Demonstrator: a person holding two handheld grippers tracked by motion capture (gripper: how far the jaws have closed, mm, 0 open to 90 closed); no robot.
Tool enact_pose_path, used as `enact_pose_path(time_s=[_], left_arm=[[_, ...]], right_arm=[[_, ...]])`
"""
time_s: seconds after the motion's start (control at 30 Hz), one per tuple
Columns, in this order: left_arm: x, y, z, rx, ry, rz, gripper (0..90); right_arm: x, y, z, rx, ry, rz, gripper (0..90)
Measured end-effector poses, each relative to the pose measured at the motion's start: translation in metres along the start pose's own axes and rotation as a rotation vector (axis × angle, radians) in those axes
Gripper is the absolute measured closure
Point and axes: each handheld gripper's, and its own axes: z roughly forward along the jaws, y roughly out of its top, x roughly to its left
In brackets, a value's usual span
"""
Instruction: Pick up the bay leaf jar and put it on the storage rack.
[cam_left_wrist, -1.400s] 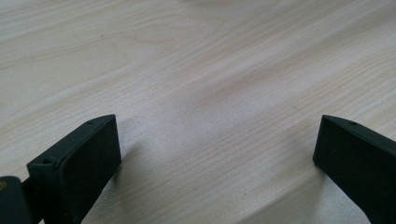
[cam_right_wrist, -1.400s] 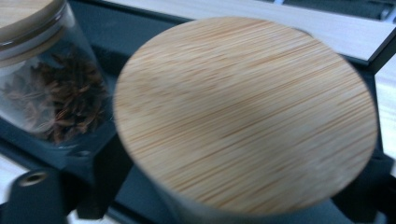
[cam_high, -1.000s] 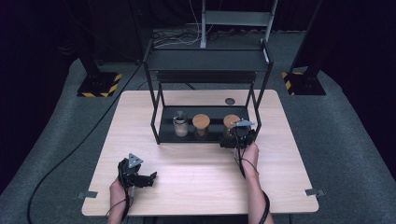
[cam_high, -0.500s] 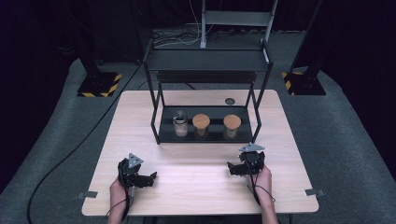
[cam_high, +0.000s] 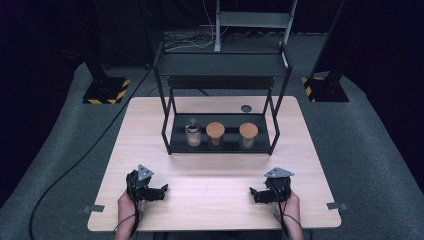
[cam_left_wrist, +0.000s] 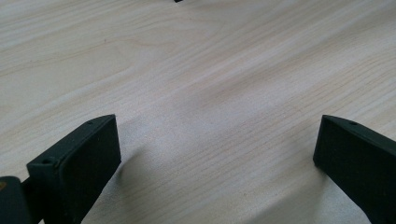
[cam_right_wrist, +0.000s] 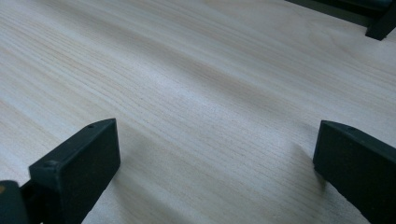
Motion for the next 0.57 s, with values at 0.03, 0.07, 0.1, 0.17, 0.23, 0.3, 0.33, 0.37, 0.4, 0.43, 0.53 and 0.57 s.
enact_pose_path(time_s=[0.03,0.07,0.1,0.17,0.23,0.3,0.33,0.37,0.4,0.43,0.53,0.57], left_arm=[[-0.0004,0.0000,-0.0003,-0.001,0.003,0.004,0.3],[-0.0011,-0.0002,-0.0004,-0.004,0.008,0.008,0.3],[-0.0017,-0.0003,-0.0005,-0.006,0.012,0.011,0.3],[-0.0017,-0.0003,-0.0006,-0.006,0.013,0.012,0.3],[-0.0007,-0.0001,-0.0003,-0.002,0.005,0.006,0.3],[-0.0011,-0.0002,-0.0004,-0.004,0.008,0.007,0.3],[-0.0016,-0.0003,-0.0005,-0.006,0.011,0.009,0.3],[-0.0018,-0.0003,-0.0006,-0.007,0.012,0.011,0.3],[-0.0018,-0.0003,-0.0006,-0.007,0.012,0.011,0.3],[-0.0016,-0.0003,-0.0005,-0.006,0.011,0.009,0.3],[-0.0016,-0.0003,-0.0006,-0.005,0.011,0.011,0.3],[-0.0016,-0.0003,-0.0005,-0.006,0.010,0.009,0.3]], right_arm=[[0.0011,0.0001,0.0005,0.004,-0.007,-0.007,0.0],[0.0014,0.0002,0.0005,0.004,-0.008,-0.009,0.0],[0.0012,0.0002,0.0006,0.004,-0.007,-0.008,0.0],[0.0011,0.0001,0.0004,0.003,-0.008,-0.008,0.0],[0.0018,0.0000,0.0002,0.000,-0.013,-0.014,0.2],[0.0015,-0.0001,0.0002,-0.001,-0.008,-0.013,0.9],[0.0016,-0.0002,0.0000,-0.001,-0.008,-0.015,1.0],[0.0019,-0.0002,0.0000,-0.002,-0.006,-0.016,1.0],[0.0019,-0.0002,0.0000,-0.002,-0.006,-0.016,1.0],[0.0027,-0.0003,-0.0003,-0.004,-0.010,-0.023,1.0],[0.0028,-0.0003,-0.0001,-0.002,0.007,-0.031,1.1],[0.0029,-0.0003,-0.0001,-0.004,0.005,-0.032,1.0]])
